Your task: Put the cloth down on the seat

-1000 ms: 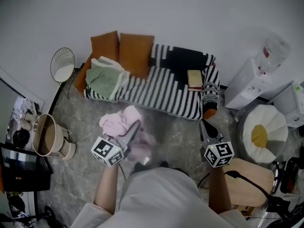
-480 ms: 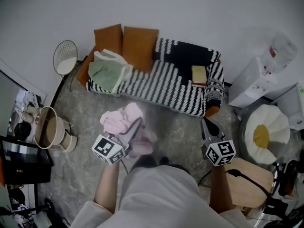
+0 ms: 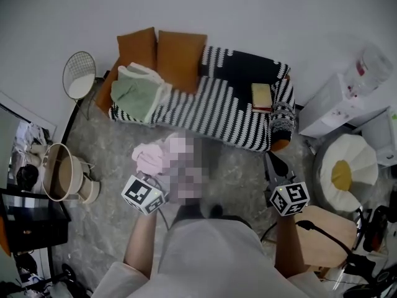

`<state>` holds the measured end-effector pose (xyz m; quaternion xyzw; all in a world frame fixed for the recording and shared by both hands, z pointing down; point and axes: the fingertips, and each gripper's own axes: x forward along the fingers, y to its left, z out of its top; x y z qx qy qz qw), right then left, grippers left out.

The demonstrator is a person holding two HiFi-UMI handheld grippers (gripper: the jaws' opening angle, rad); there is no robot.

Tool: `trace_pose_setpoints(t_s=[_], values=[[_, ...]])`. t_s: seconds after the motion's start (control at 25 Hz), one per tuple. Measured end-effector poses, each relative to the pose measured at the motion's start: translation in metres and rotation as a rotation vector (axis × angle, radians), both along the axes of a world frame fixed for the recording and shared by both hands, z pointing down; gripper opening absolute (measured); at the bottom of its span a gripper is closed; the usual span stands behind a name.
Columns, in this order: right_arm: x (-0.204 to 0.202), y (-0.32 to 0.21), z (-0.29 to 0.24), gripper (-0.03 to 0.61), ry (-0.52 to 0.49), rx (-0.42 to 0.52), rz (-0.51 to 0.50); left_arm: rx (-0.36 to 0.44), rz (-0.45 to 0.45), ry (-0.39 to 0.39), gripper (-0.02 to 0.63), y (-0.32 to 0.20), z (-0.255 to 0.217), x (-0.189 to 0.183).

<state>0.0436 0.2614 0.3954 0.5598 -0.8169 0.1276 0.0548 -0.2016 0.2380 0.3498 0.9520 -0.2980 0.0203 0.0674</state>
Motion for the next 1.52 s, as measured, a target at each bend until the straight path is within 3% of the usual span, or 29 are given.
trace_pose_setpoints(t_s=[0.36, 0.84, 1.52], values=[[-0.027, -0.082, -0.003, 0.003, 0.024, -0.010, 0.069, 0.018, 0.043, 0.005, 0.074, -0.098, -0.004, -0.024], [-0.057, -0.152, -0.007, 0.003, 0.065, -0.021, 0.185, 0.025, 0.157, -0.014, 0.074, -0.198, -0.004, -0.051], [-0.077, -0.209, -0.004, 0.004, 0.073, -0.031, 0.272, 0.006, 0.261, -0.033, 0.074, -0.273, 0.008, -0.061]])
